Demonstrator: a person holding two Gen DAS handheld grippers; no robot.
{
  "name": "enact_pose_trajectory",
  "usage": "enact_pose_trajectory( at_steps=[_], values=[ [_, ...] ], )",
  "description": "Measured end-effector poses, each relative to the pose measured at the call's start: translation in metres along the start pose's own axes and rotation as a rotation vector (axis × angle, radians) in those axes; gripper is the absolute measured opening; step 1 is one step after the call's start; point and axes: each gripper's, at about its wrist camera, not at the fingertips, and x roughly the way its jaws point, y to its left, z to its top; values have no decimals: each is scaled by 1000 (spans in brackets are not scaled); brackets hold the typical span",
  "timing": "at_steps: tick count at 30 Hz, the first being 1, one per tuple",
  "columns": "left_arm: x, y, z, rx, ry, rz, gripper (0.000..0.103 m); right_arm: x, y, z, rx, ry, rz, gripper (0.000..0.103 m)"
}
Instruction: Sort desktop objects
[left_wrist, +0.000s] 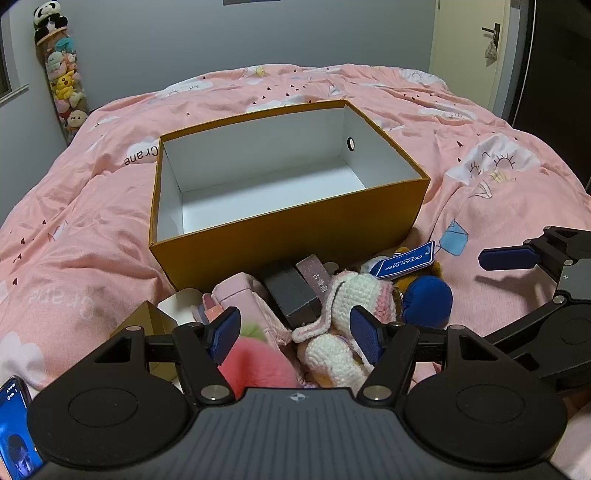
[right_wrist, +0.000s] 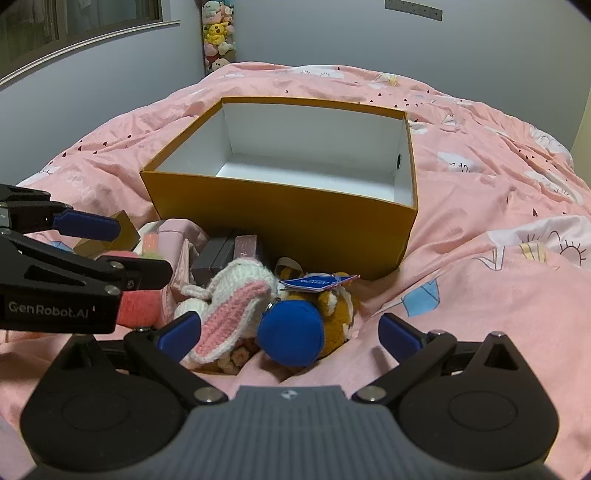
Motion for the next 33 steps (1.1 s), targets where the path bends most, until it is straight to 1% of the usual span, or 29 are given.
enact_pose_trajectory(
  at_steps=[26,33],
  values=[
    [4,-1,-3,22,15,-12,77,7,-2,-3,1,41,14,102],
    [5,-3,-3,48,19,-23,77,8,-3,-4,4,46,17,102]
  ],
)
